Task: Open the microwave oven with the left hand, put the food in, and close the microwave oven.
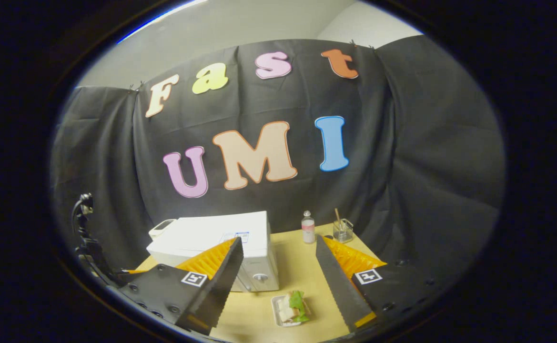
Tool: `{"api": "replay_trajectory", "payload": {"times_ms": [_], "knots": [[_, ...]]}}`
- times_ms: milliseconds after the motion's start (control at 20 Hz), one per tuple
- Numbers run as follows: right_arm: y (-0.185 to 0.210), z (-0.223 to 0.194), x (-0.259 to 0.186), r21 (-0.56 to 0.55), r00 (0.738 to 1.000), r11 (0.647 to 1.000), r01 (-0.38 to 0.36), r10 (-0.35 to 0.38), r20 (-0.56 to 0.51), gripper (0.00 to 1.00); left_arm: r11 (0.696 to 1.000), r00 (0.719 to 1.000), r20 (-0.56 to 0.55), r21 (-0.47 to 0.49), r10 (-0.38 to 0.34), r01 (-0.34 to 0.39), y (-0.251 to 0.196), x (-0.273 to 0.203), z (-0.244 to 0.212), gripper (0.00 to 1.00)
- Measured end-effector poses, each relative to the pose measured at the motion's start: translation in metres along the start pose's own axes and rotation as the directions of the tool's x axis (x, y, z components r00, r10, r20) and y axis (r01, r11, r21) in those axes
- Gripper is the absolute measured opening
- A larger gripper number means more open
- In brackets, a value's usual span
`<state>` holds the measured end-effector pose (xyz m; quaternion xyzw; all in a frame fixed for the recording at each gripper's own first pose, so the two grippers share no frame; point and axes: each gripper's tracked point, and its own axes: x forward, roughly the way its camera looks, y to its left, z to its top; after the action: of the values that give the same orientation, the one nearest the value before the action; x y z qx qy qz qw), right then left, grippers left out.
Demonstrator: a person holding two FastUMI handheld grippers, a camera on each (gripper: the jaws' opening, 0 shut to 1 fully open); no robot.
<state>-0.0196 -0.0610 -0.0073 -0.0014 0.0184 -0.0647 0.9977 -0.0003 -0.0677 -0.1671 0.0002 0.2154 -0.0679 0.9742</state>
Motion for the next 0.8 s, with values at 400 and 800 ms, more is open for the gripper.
{"api": "replay_trajectory", "payload": {"times_ms": [400, 800], "knots": [[-0.03, -0.002, -0.005, 0.021, 0.999, 0.998, 0.051, -0.051, 0.002, 0.92, 0.996, 0.985, -0.144, 0.003, -0.09, 0.092, -0.037, 0.059, -0.054, 0.96], [-0.062, -0.013, 0.009, 0.014, 0.996, 0.997, 0.078, -0.077, -0.042, 0.92, 0.994, 0.965, -0.24, -0.009, -0.104, 0.104, -0.065, 0.122, -0.094, 0.95]]}}
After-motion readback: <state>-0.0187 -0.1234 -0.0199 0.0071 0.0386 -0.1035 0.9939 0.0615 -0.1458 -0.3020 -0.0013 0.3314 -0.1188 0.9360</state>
